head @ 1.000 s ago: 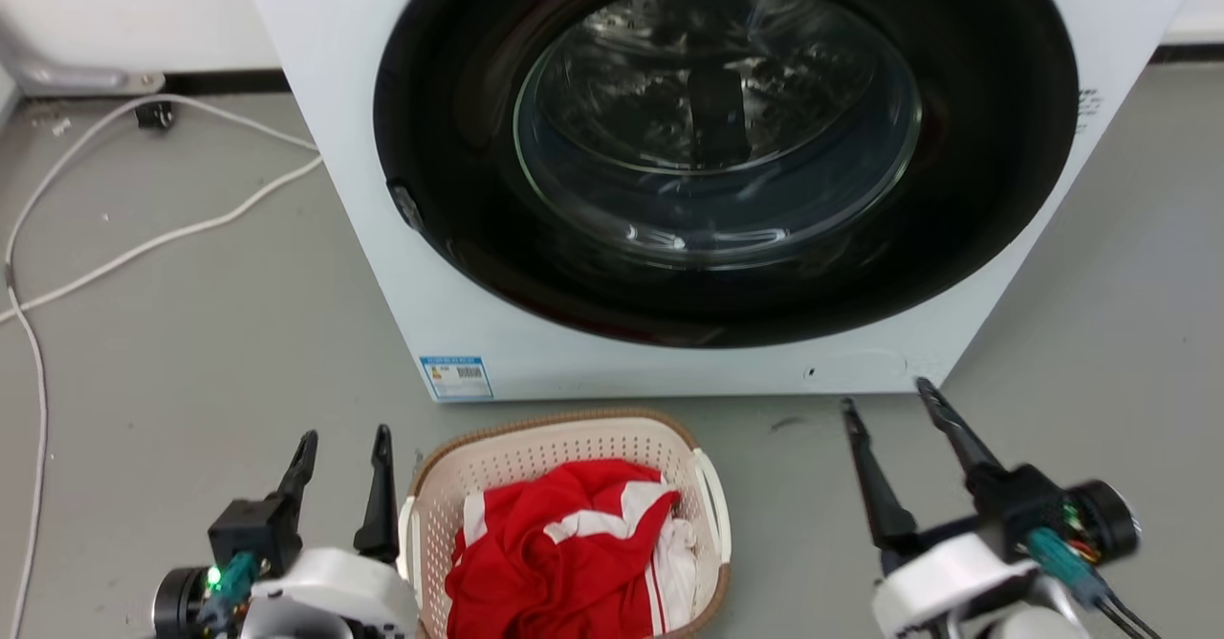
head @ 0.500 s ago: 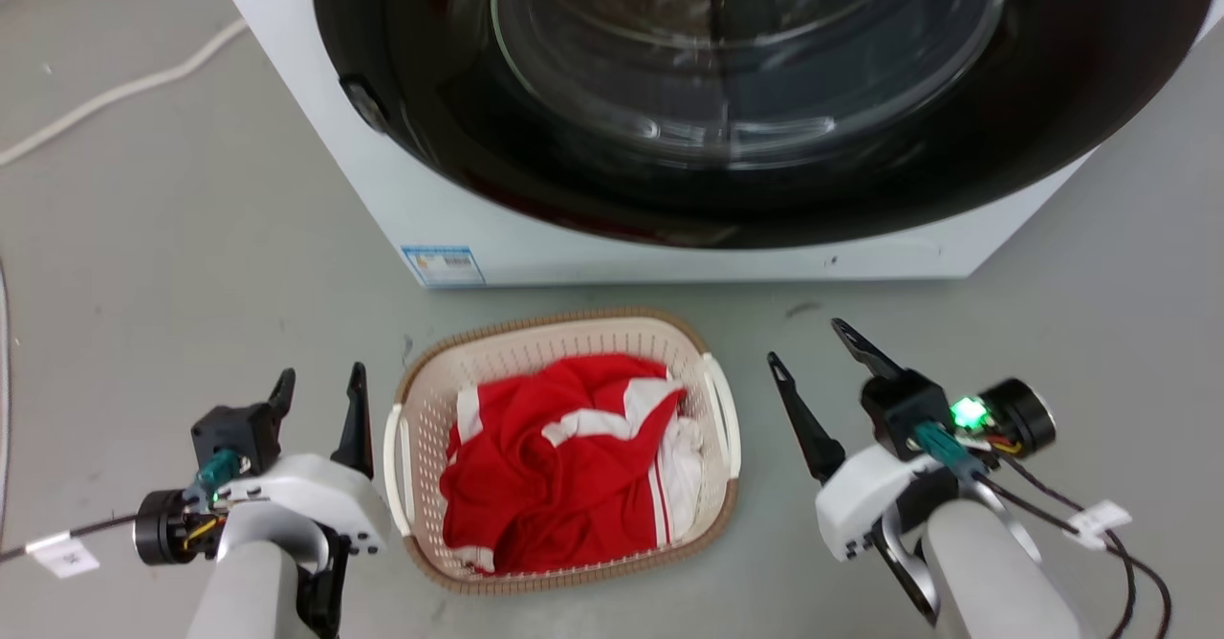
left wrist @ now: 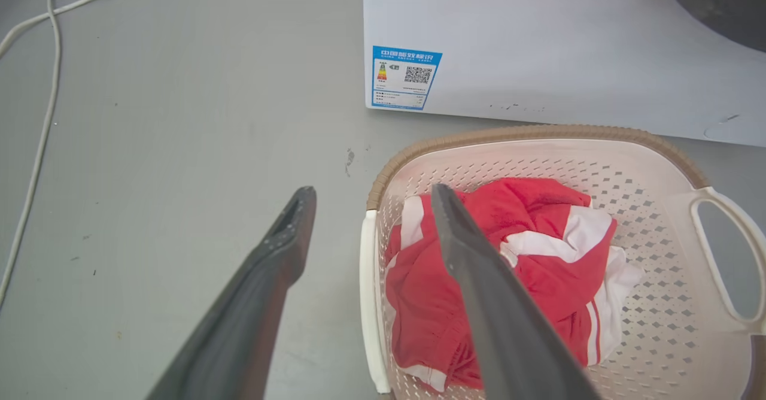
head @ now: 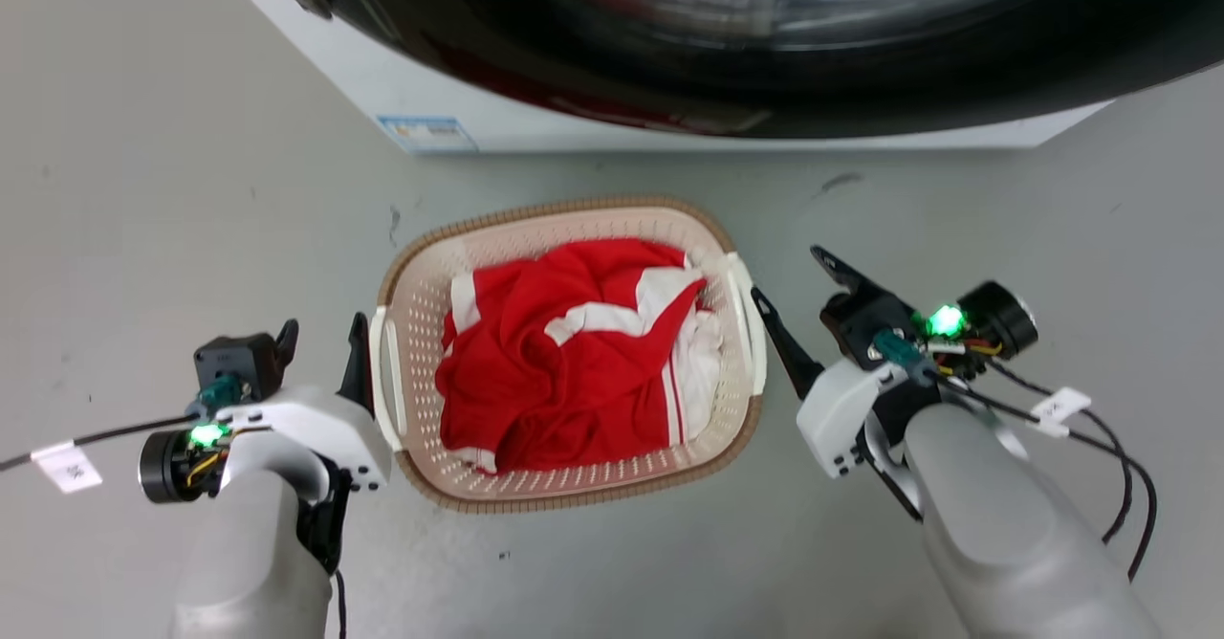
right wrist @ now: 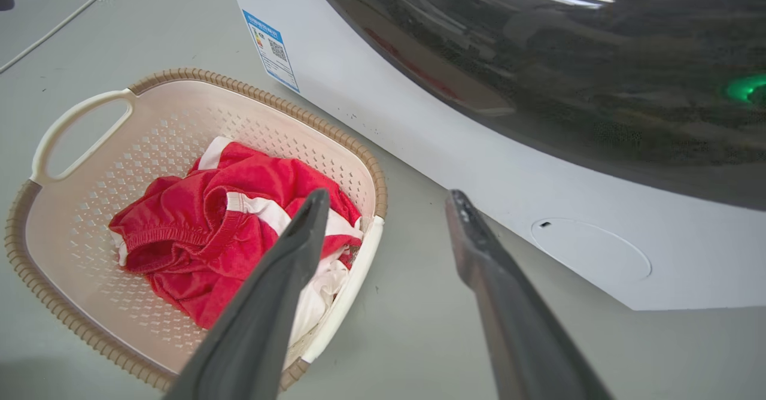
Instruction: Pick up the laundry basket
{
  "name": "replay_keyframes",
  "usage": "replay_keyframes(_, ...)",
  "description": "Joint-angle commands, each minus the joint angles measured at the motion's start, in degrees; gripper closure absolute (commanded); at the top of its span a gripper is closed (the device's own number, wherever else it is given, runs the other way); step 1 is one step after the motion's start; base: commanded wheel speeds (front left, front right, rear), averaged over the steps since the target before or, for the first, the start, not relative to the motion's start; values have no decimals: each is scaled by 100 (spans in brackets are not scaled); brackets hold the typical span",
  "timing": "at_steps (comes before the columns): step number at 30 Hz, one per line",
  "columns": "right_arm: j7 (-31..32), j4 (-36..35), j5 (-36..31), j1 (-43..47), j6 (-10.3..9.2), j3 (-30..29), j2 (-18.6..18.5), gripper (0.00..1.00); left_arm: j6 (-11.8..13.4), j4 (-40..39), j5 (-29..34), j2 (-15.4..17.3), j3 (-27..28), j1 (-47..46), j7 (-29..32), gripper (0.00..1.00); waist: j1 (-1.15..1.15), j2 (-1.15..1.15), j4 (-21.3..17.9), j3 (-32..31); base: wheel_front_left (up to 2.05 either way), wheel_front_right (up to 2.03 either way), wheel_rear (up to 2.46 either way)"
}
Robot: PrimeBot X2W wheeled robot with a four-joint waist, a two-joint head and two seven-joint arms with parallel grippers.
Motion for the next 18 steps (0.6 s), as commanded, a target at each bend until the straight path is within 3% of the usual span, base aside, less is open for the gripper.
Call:
replay_keyframes(1, -10, 102, -32, -177, -4, 31, -43, 0, 4, 83, -39, -11, -17, -136, -14, 0, -1, 0, 91, 303, 0, 0, 0)
replay_keyframes(18, -11, 1374, -325, -1206, -4, 32, -158, 0, 5, 881, -66, -159, -147, -1047, -15, 0, -1, 0, 379, 1432, 0, 0, 0)
